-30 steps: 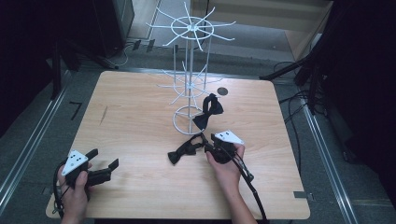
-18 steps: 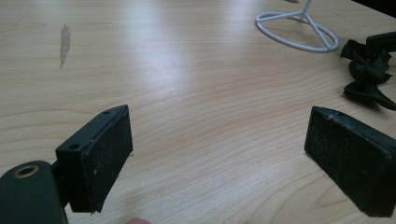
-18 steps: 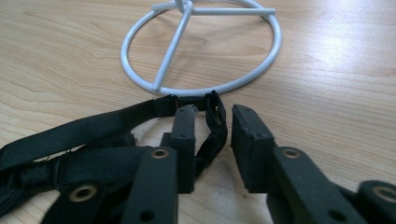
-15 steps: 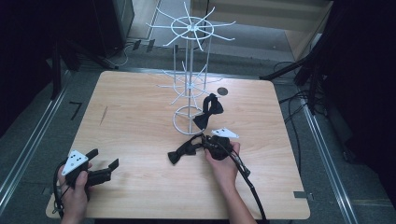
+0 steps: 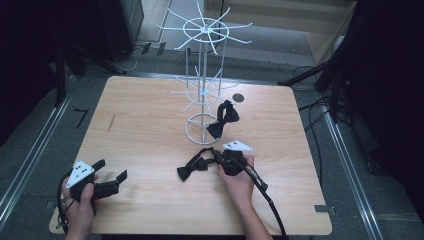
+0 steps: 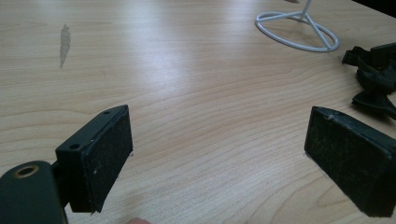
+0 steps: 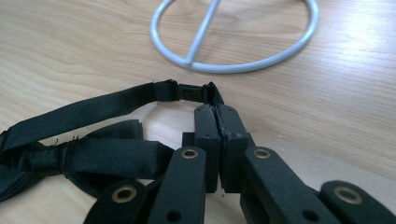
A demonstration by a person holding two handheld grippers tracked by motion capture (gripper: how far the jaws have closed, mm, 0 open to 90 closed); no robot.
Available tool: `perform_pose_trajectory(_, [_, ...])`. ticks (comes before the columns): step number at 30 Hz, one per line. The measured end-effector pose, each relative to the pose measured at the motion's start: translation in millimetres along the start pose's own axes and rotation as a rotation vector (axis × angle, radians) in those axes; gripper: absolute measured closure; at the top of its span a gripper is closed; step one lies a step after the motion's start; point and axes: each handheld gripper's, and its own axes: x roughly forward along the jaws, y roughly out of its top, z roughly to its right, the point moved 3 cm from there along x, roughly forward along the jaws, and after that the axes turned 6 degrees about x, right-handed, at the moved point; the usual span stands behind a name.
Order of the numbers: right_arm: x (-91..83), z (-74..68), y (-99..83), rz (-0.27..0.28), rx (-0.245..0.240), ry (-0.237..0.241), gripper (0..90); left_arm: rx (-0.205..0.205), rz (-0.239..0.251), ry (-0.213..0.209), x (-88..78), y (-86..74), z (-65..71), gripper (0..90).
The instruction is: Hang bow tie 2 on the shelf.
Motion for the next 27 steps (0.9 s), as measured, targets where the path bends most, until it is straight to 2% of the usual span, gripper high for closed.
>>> perform_pose_trajectory(6, [-7.5, -11.3, -2.8, 0.039, -0.03, 0.033, 89.9, 0.0, 0.0, 0.0, 0.0, 0.0, 0.0, 8.5])
perform_pose_trajectory(10, [-16.0, -19.0, -0.7, 0.087, -0.044, 0.053, 89.9, 0.0, 0.0, 0.0, 0.0, 0.0, 0.0, 8.5])
perform_pose_trajectory(15, [-29.2, -26.9, 3.0, 0.162, -0.093, 0.08, 89.9, 0.0, 0.0, 0.0, 0.0, 0.0, 0.1, 8.5])
perform_pose_trajectory(18, [-36.7, -29.8, 6.1, 0.201, -0.106, 0.089, 89.9, 0.001, 0.0, 0.001, -0.1, 0.0, 0.1, 8.5])
perform_pose_trajectory(27, [-49.4, -32.2, 10.0, 0.26, -0.132, 0.097, 89.9, 0.001, -0.001, 0.0, 0.0, 0.0, 0.2, 8.5])
